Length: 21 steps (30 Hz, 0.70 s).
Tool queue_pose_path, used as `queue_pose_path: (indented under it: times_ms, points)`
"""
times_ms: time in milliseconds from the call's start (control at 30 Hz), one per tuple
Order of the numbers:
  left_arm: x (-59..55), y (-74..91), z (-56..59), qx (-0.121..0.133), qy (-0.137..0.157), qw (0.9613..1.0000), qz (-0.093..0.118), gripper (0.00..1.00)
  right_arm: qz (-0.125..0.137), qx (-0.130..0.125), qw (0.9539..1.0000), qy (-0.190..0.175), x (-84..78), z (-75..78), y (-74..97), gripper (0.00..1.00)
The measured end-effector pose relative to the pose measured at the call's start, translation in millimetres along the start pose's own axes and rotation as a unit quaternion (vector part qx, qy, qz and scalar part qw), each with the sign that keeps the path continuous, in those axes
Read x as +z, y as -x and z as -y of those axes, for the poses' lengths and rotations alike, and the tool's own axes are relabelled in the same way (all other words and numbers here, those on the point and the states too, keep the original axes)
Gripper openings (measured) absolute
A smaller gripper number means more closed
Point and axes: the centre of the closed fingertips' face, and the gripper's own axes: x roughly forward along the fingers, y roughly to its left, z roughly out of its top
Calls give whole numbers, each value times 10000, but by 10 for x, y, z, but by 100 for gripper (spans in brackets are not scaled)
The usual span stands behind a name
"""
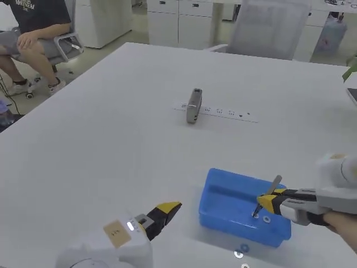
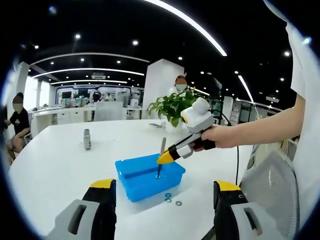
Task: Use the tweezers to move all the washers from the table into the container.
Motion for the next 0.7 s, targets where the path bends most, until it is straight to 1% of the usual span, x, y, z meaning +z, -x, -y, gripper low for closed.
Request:
queue_pose_path:
  times_ms: [100, 233, 300, 400, 500, 567, 600, 667, 700]
  points:
    - [-4, -2, 3, -7, -10, 10000, -13, 81, -6, -4, 10000, 69, -2, 3, -2, 3]
    - [-13, -5, 3, -7, -25, 10000, -40, 81, -23, 39, 9997, 247, 7, -61, 0, 3]
    - [-12, -5, 0, -1, -35, 10000, -38, 81, -46, 34, 9995, 317, 2, -48, 2, 4]
    - [-7, -5, -2, 1, -31, 10000, -25, 81, 65, 111, 9996, 245, 40, -46, 12, 4]
    - [-11, -4, -5, 12, -33, 10000, -34, 81, 138, 75, 9994, 309, 92, -31, 65, 4]
    - [-6, -3, -10, 25, -43, 10000, -21, 80, 234, 90, 9993, 277, 138, -55, 107, 4]
    - [-5, -1, -11, 27, -36, 10000, -16, 80, 302, 93, 9991, 273, 174, -92, 145, 4]
    - [-5, -1, -11, 27, -28, 10000, -14, 80, 361, 102, 9990, 246, 206, -127, 185, 4]
    - [-4, 0, -13, 32, -34, 10000, -11, 80, 428, 114, 9988, 231, 232, -123, 218, 4]
